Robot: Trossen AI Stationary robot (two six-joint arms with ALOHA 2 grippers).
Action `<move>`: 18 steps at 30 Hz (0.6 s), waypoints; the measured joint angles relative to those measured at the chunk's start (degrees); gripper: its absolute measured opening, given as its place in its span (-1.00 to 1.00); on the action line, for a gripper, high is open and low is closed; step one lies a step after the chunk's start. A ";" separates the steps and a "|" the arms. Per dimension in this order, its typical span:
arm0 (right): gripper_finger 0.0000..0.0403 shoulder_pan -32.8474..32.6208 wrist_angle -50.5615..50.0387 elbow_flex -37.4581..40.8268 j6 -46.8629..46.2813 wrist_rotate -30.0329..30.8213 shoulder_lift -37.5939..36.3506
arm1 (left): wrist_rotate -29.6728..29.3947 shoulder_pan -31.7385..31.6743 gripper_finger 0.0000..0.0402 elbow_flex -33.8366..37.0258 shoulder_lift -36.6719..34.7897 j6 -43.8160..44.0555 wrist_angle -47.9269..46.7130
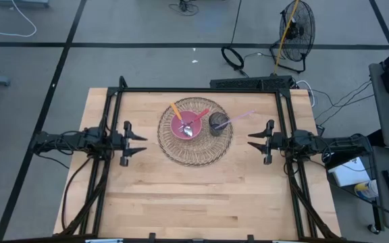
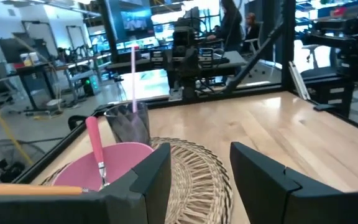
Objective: Pick & Place Utensil
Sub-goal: Return to Home Position
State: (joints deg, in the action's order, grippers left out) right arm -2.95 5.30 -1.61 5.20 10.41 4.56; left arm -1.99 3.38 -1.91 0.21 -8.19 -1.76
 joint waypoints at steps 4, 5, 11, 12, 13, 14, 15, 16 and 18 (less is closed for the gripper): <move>-0.36 0.01 0.01 0.00 0.00 0.00 0.00 | -0.82 -0.02 -0.15 0.05 0.15 1.10 0.48; -0.36 0.01 0.02 0.00 0.00 0.00 0.00 | -0.83 -0.02 -0.15 0.10 0.17 1.02 0.72; -0.36 0.01 0.02 0.00 0.00 0.00 0.00 | -1.04 -0.02 -0.15 0.22 0.15 0.99 2.03; -0.36 0.01 0.02 0.00 -0.01 0.00 0.00 | -1.05 -0.02 -0.15 0.22 0.15 0.99 2.03; -0.36 -0.01 0.02 0.00 -0.01 0.00 0.00 | -1.04 -0.02 -0.15 0.22 0.15 0.99 2.09; -0.36 -0.01 0.02 0.00 -0.01 0.00 0.00 | -1.05 -0.02 -0.15 0.22 0.15 0.97 2.12; -0.36 0.01 0.02 0.00 -0.01 0.00 0.00 | -1.06 -0.02 -0.15 0.22 0.15 0.97 2.13; -0.36 0.01 0.02 0.00 0.01 0.00 0.00 | -1.04 -0.02 -0.15 0.22 0.15 0.97 2.18; -0.36 -0.01 0.02 0.00 -0.01 0.00 0.00 | -1.04 -0.02 -0.15 0.22 0.15 0.97 2.27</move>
State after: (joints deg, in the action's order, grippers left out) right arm -2.96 5.32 -1.61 5.19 10.41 4.56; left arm -3.03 3.36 -1.69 0.36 -7.22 0.51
